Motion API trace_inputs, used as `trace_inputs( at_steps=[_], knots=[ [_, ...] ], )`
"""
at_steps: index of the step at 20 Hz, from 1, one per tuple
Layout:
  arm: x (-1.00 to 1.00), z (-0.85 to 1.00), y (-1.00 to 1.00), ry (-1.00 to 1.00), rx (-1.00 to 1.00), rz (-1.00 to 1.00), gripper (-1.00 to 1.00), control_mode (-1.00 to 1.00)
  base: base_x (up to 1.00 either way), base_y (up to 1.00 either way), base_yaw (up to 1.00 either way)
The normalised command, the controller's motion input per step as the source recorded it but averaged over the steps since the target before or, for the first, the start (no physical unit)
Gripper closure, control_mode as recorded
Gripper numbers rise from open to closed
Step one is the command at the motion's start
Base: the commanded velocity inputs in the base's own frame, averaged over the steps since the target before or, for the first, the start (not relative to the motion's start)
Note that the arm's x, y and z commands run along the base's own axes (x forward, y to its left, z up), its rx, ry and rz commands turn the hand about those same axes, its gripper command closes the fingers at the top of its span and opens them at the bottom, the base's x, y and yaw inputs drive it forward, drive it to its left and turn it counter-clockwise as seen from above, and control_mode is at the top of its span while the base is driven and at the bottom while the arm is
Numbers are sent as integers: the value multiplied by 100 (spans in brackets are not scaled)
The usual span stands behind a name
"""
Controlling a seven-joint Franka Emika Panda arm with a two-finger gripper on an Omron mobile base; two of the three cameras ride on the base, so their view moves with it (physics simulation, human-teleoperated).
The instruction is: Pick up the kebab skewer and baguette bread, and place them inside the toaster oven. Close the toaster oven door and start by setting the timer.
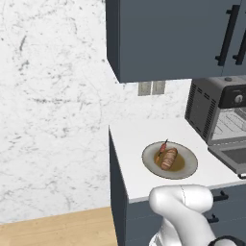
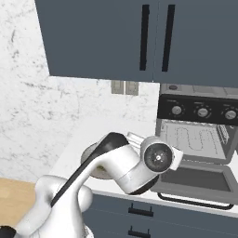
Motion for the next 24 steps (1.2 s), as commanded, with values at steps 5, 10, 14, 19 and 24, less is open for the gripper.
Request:
trace_inputs(
  at_steps=[5,10,14,19,24],
  knots=[
    [37,-35,-94,0,-10,14,-100,-100,0,0,0],
    [63,-40,-53,-7,-2,22,-100,-100,0,0,0],
    [67,-31,-26,-20,0,19,-100,-100,0,0,0],
    [21,-27,-37,-24,-5,6,-100,-100,0,0,0],
    [44,-5,-12,-2,-15,-30,-100,-100,0,0,0]
  ],
)
